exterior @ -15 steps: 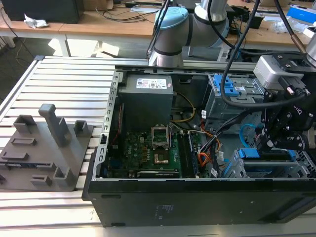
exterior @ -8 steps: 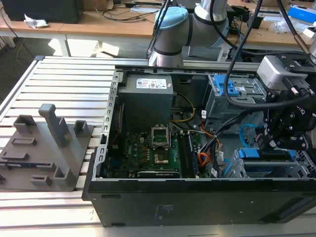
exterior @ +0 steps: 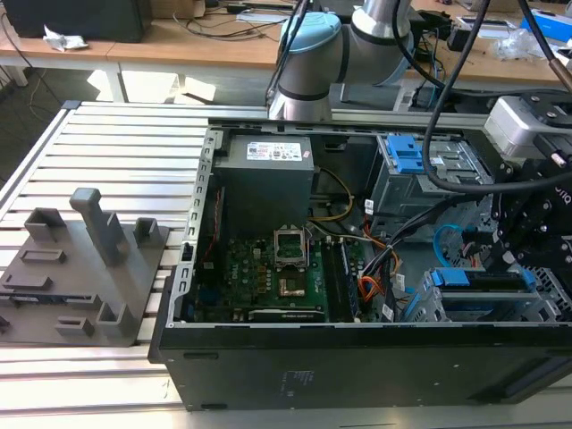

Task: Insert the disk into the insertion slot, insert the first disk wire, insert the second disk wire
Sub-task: 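Insert the first disk wire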

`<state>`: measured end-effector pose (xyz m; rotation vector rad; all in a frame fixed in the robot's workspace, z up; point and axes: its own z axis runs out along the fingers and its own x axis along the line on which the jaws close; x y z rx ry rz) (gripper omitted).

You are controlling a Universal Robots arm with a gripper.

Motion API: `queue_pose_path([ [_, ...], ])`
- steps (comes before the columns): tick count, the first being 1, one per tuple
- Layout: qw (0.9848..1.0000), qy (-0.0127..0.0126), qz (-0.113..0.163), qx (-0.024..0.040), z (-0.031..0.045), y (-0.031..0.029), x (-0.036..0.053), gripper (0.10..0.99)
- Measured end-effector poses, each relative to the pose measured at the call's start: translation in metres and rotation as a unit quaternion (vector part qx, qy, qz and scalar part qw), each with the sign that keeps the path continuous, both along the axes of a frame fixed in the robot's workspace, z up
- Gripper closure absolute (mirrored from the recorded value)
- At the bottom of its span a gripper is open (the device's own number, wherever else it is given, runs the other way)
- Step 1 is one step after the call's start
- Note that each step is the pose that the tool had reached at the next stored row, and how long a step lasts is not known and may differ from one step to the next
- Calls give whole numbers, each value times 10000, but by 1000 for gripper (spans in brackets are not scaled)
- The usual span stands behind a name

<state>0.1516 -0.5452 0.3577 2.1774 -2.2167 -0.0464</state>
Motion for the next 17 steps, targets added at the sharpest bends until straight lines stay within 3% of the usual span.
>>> queue_pose_path([
  [6, 10000, 0, 0, 0, 26, 48, 26, 980],
  [8, 10000, 0, 0, 0, 26, 85, 29, 980],
  [13, 10000, 3, 0, -1, 25, 270, 52, 980],
  [17, 10000, 3, 0, -3, 91, 308, 65, 980],
])
